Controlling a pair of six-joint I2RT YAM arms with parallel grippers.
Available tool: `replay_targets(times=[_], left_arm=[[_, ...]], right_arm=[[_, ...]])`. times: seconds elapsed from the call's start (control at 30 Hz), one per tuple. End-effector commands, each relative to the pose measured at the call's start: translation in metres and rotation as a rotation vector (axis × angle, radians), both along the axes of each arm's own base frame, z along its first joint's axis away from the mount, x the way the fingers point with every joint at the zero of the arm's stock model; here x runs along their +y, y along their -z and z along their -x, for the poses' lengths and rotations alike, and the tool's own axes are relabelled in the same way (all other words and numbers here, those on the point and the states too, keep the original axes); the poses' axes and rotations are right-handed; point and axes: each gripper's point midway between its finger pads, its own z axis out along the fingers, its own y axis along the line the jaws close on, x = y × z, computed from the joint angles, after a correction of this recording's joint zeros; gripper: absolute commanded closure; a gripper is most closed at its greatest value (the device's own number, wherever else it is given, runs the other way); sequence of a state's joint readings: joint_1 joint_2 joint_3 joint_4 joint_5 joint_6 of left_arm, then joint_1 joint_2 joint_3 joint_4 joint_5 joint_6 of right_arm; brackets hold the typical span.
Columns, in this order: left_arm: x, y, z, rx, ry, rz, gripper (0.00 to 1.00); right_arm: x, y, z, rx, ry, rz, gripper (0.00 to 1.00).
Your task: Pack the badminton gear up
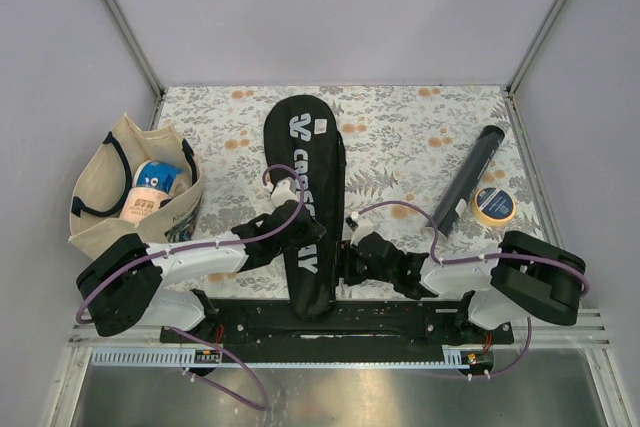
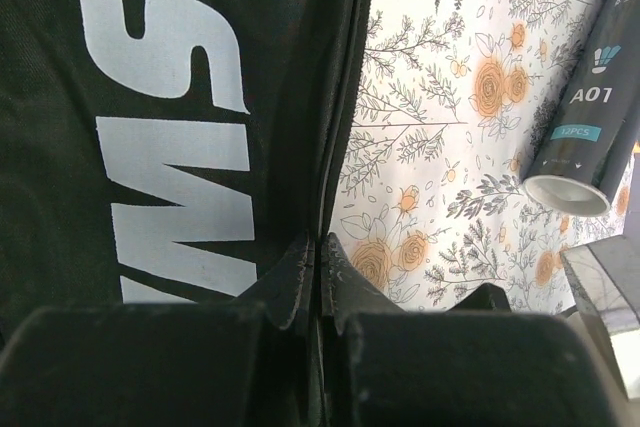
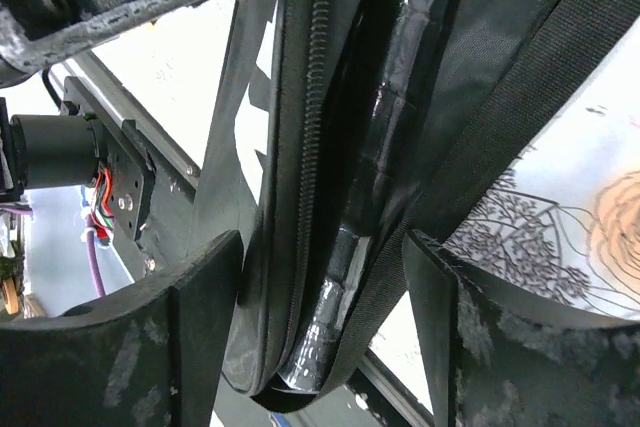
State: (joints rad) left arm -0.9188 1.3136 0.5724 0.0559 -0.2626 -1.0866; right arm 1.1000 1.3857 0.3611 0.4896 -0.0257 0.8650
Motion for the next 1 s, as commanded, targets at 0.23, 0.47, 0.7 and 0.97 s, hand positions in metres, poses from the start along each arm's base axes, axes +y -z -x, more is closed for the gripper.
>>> replay_targets(times=[0.23,0.47,0.7,0.97], left_arm=[[-0.016,-0.034,-0.015,-0.075,-0.022,0.102,1.00],[-0.014,-0.032,-0.017,-0.074,-0.027,0.085,1.00],[-0.003,-0.024,-0.017,-0.075,-0.036,0.014,0.91],[0.012,-0.033,-0.018,-0.113,-0.027,-0.082,0.57]], right_arm=[[0.023,0.001,-0.002,-0.012,0.025,-0.004,0.76],[0.023,0.003,-0.002,-0.009,0.036,-0.025,1.00],[0.016,-0.006,-0.001,0.030,0.073,-0.033,0.74],[-0.024,-0.037,-0.008,-0.011,0.180,0.064,0.52]])
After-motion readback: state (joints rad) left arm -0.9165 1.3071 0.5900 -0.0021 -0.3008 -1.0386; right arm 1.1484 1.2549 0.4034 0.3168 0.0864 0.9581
